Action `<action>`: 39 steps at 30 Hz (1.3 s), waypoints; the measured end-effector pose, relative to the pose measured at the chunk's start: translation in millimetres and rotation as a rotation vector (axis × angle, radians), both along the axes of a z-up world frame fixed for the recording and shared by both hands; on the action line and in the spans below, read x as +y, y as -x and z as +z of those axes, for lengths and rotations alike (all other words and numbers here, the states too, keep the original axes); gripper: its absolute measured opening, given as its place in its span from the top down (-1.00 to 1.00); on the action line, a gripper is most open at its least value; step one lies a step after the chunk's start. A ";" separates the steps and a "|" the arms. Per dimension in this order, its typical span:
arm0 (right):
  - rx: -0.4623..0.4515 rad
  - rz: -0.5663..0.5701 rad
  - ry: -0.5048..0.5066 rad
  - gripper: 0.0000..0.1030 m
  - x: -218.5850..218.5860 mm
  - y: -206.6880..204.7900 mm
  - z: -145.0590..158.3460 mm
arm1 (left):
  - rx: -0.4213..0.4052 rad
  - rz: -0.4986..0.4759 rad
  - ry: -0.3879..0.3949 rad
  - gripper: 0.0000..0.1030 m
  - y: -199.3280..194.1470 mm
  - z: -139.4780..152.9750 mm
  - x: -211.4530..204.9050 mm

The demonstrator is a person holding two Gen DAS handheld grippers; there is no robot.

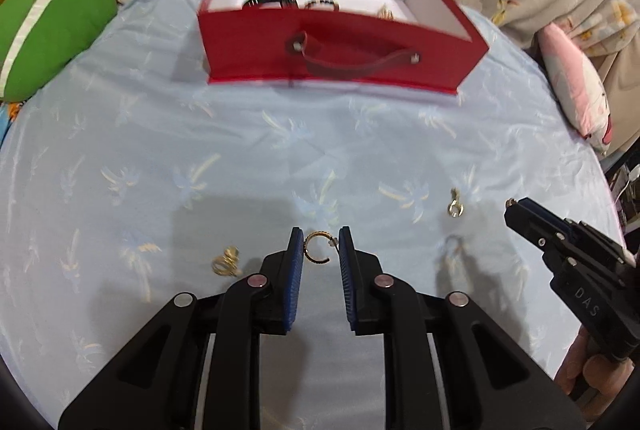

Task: Organize jewelry
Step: 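Carry both hoop earrings over the red box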

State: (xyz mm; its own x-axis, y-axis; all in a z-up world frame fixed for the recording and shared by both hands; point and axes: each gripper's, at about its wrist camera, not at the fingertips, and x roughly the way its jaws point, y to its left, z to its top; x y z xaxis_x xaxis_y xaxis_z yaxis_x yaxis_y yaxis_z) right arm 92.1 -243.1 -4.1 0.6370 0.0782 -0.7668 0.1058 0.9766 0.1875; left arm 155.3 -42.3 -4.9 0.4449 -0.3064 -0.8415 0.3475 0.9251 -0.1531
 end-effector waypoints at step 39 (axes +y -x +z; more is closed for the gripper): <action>-0.419 0.004 0.065 0.70 -32.0 -164.9 172.9 | -0.411 0.098 0.116 0.66 -160.9 161.7 -20.2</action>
